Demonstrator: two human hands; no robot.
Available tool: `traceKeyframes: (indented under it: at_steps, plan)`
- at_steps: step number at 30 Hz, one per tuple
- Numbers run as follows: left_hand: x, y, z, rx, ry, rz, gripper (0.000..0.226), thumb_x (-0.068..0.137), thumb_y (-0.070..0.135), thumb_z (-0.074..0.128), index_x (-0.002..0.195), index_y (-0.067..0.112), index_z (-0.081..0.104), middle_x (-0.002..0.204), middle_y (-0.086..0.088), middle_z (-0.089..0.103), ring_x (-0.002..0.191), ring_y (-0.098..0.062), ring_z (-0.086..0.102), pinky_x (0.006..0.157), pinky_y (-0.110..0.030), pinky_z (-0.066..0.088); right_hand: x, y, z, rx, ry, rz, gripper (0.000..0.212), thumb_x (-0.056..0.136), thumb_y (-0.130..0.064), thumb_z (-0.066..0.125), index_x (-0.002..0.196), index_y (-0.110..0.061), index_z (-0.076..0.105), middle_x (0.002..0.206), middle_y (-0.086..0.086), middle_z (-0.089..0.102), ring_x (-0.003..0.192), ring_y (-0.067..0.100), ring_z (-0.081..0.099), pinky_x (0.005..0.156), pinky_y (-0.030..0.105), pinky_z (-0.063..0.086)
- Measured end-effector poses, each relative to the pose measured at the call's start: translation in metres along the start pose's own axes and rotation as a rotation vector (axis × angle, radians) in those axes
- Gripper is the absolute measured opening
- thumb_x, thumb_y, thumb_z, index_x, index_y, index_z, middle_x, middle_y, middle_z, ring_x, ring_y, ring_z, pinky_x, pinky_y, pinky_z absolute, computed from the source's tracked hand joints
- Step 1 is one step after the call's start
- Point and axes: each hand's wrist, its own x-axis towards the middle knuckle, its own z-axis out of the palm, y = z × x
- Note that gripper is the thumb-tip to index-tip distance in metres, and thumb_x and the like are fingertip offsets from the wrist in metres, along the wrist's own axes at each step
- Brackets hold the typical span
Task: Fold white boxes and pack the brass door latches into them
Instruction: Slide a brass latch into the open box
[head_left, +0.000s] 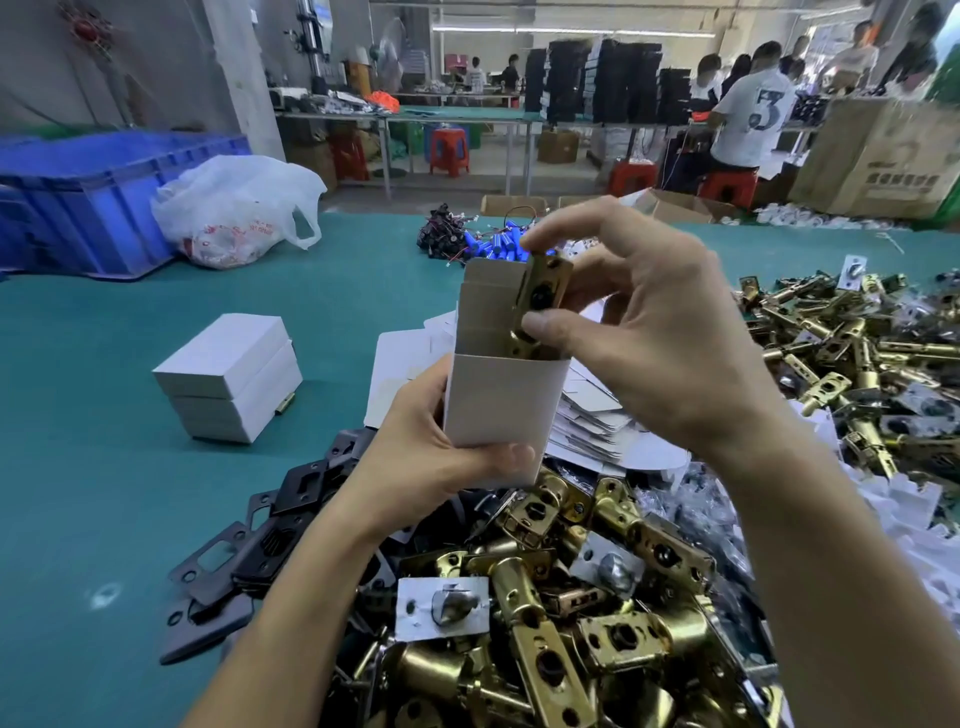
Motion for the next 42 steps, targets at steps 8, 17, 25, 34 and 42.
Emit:
traceKeyframes:
  at_steps: [8, 17, 25, 34, 42]
  plan:
    - [0.002, -0.005, -0.001, 0.031, 0.037, 0.012, 0.046, 0.069, 0.007, 0.086, 0.104, 0.032, 0.071, 0.095, -0.001, 0.073, 0.087, -0.014, 0.069, 0.069, -0.027, 0.059, 0.013, -0.002, 0.003, -0.097, -0.200, 0.061, 0.021, 0.079, -0.014, 0.081, 0.096, -0.023, 0.075, 0.081, -0.006, 0.072, 0.070, 0.001, 0.061, 0.068, 0.008, 0.045]
    - [0.003, -0.011, -0.002, 0.033, 0.096, 0.007, 0.052, 0.067, 0.005, 0.085, 0.113, 0.020, 0.066, 0.098, -0.006, 0.074, 0.091, -0.020, 0.069, 0.082, -0.052, 0.062, 0.011, 0.002, 0.002, -0.134, -0.042, 0.017, 0.020, 0.088, 0.000, 0.068, 0.096, -0.017, 0.077, 0.081, -0.017, 0.067, 0.076, -0.002, 0.062, 0.065, 0.004, 0.041]
    - [0.005, -0.016, -0.003, 0.001, 0.169, 0.063, 0.054, 0.065, 0.001, 0.087, 0.114, 0.008, 0.064, 0.092, 0.002, 0.077, 0.083, -0.009, 0.071, 0.072, -0.026, 0.058, 0.002, 0.013, -0.005, -0.053, 0.037, 0.108, 0.017, 0.090, -0.007, 0.066, 0.090, -0.022, 0.074, 0.077, 0.002, 0.069, 0.065, 0.013, 0.059, 0.060, 0.018, 0.046]
    - [0.003, -0.013, -0.002, -0.043, 0.140, 0.018, 0.058, 0.068, 0.027, 0.087, 0.120, 0.024, 0.063, 0.106, 0.004, 0.077, 0.096, -0.012, 0.074, 0.074, -0.024, 0.060, -0.022, 0.028, -0.013, -0.038, -0.053, 0.239, 0.031, 0.092, -0.012, 0.065, 0.113, -0.035, 0.063, 0.078, -0.001, 0.066, 0.064, 0.013, 0.068, 0.055, 0.022, 0.051]
    - [0.004, -0.015, -0.003, -0.024, 0.216, 0.031, 0.056, 0.073, 0.025, 0.085, 0.123, 0.019, 0.060, 0.103, -0.002, 0.073, 0.093, -0.025, 0.073, 0.068, -0.031, 0.061, -0.059, 0.066, -0.058, -0.557, -0.052, 0.610, 0.024, 0.091, -0.014, 0.065, 0.114, -0.016, 0.070, 0.088, -0.005, 0.065, 0.086, 0.020, 0.060, 0.074, 0.031, 0.050]
